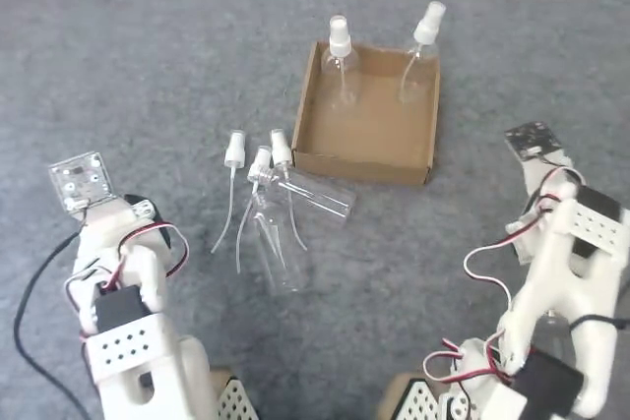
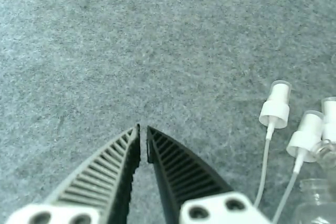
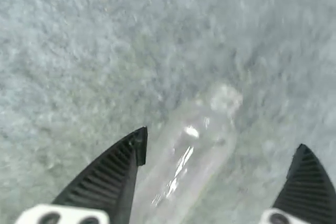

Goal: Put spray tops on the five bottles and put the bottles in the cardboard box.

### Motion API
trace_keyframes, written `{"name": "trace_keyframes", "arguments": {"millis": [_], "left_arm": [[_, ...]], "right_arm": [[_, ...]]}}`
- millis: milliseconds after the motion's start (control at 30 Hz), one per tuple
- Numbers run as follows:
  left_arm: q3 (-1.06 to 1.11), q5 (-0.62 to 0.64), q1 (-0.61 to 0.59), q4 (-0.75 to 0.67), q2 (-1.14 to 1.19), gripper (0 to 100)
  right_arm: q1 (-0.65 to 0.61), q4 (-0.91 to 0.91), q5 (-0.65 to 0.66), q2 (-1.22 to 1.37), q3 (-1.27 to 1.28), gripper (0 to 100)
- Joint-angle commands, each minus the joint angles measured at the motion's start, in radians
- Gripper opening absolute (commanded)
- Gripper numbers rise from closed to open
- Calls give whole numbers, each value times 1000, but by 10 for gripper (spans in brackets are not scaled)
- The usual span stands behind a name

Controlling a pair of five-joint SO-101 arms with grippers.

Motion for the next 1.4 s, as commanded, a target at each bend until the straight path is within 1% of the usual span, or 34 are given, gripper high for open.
{"name": "trace_keyframes", "arguments": {"millis": [0,167,367,533,600,733,867,933,1133,1367], "left_arm": [[-8,3,6,-26,-8,12],[-8,3,6,-26,-8,12],[-8,3,6,-26,-8,12],[-8,3,6,-26,-8,12],[-8,3,6,-26,-8,12],[-8,3,6,-26,-8,12],[-8,3,6,-26,-8,12],[-8,3,6,-26,-8,12],[-8,3,6,-26,-8,12],[-8,3,6,-26,-8,12]], "right_arm": [[61,76,-98,-64,-63,360],[68,-28,-216,-4,-12,307],[67,-136,-227,157,-17,248],[71,-189,-224,208,-17,199],[71,-220,-157,191,-17,158],[68,-234,71,134,-17,80],[85,-231,238,114,-15,93],[88,-206,285,124,-15,113],[76,-91,285,125,-29,221],[62,232,264,127,-245,235]]}}
